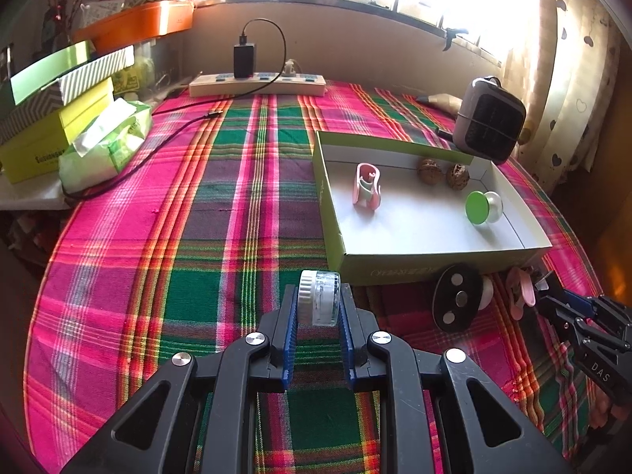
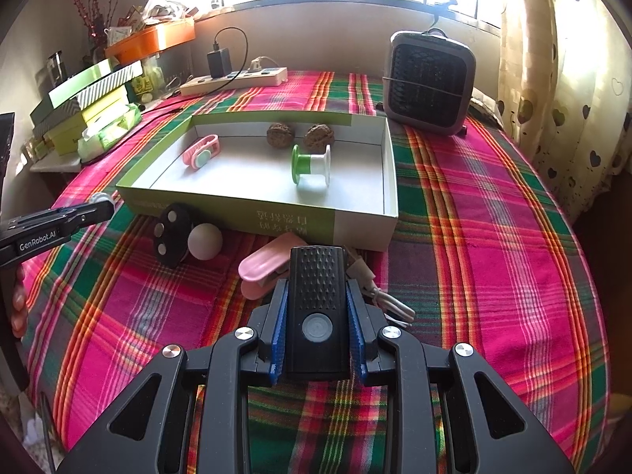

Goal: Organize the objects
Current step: 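Lift the jar and remote and carry both over the tray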

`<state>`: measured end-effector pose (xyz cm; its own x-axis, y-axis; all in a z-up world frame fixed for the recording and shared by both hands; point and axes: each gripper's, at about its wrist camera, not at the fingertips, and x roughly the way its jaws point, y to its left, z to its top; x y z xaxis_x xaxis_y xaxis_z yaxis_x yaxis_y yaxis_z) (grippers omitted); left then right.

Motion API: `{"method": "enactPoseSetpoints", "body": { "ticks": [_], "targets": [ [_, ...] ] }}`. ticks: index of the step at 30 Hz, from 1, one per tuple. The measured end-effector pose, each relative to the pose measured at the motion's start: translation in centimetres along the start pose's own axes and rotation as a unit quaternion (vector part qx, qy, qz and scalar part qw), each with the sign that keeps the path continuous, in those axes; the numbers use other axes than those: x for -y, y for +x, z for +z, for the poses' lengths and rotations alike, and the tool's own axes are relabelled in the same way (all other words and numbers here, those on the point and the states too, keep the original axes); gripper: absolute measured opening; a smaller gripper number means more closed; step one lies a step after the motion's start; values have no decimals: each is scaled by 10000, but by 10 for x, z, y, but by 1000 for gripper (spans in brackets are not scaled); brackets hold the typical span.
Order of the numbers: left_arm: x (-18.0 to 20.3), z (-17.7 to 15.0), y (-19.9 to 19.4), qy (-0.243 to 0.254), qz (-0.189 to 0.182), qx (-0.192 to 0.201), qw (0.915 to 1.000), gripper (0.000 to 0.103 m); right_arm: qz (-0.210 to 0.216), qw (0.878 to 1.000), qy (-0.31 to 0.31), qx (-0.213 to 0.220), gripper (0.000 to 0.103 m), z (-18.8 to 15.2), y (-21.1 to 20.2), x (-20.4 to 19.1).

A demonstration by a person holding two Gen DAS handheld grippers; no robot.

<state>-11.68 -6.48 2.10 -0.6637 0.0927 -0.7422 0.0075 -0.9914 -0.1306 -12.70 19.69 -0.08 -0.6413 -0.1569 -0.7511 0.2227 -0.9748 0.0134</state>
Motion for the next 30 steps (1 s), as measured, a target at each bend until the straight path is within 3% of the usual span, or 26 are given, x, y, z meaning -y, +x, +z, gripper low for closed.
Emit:
{"method": "enactPoseSetpoints", "body": {
  "ticks": [30],
  "targets": [
    [30, 37, -9, 231, -257, 179, 9992, 17, 143, 9995, 104, 260, 28, 43, -12, 11]
  ]
}}
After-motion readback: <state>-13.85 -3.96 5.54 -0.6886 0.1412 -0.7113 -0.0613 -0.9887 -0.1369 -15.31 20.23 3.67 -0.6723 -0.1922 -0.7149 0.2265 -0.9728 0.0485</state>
